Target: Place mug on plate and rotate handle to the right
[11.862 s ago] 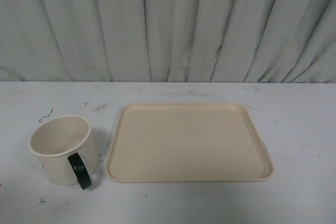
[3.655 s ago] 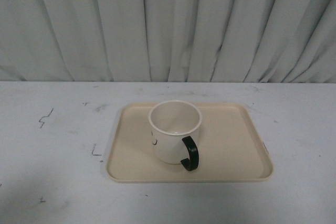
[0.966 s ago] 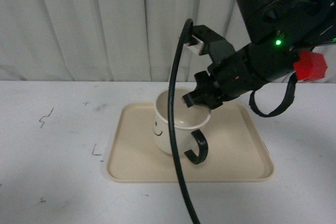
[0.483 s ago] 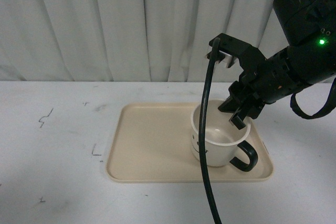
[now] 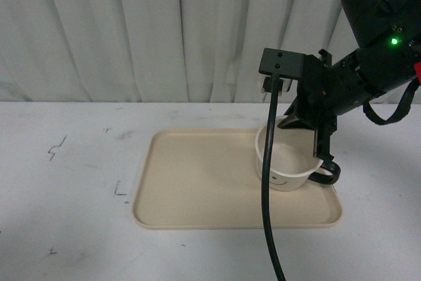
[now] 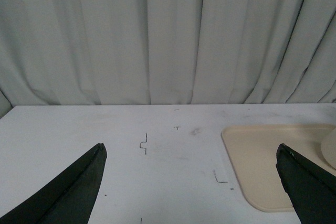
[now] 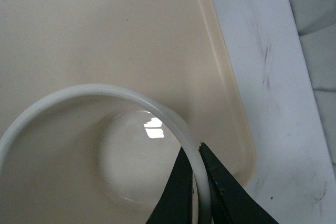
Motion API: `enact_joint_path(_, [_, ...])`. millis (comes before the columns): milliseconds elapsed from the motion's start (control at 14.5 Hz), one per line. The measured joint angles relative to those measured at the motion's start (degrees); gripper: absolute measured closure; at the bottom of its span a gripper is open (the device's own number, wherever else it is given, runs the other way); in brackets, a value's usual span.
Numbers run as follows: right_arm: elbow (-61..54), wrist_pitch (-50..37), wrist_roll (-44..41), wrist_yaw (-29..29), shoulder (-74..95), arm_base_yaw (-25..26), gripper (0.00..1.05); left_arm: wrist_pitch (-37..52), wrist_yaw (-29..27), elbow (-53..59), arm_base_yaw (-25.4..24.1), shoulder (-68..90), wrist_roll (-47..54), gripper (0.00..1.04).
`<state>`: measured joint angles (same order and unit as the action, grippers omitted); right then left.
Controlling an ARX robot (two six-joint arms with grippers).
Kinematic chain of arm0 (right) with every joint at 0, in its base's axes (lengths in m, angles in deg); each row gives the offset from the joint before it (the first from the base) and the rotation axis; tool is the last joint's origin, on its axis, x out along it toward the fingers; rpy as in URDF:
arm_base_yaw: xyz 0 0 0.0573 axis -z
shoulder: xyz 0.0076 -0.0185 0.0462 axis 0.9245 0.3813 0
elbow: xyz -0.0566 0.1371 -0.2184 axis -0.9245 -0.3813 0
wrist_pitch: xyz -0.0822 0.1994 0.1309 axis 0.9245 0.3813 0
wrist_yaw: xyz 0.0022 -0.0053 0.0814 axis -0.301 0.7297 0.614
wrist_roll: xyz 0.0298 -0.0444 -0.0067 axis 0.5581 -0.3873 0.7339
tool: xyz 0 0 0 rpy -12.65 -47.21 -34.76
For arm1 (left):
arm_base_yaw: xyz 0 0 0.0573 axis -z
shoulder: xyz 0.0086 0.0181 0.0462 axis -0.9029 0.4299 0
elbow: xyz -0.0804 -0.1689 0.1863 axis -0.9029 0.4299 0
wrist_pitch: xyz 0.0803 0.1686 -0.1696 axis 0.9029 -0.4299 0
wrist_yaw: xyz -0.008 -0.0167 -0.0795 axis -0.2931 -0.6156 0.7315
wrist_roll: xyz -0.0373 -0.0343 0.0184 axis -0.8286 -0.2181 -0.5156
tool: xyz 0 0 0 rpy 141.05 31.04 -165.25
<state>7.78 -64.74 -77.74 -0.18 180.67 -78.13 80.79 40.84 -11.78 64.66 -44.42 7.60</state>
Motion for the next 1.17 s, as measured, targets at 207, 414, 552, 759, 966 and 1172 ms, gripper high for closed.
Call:
enact_joint_path(207, [1.8,2.2,-2.8,0.7,0.7,0.0,1.01,0.0,0.0,0.0,0.0,0.0,0.0,0.07])
enact_joint_path(414, [3.3,3.5,-4.2,1.9,1.5,0.1,1.01,0.0,0.0,0.0,0.0,0.0,0.0,0.07])
enact_joint_path(552, [5.4,5.8,-6.1,4.4,2.4,0.5,1.01,0.0,0.0,0.0,0.0,0.0,0.0,0.07])
enact_joint_path(759, [13.9,16.4,-12.6,8.9,6.5,2.0,1.01,0.0,0.0,0.0,0.0,0.0,0.0,0.07])
enact_joint_path(966, [21.9,22.4,-17.1,12.3,11.5,2.0,1.01,0.0,0.0,0.0,0.0,0.0,0.0,0.07])
enact_joint_path(1172, [25.5,26.1,-18.6,14.9,13.4,0.3,1.01,0.0,0.0,0.0,0.0,0.0,0.0,0.07])
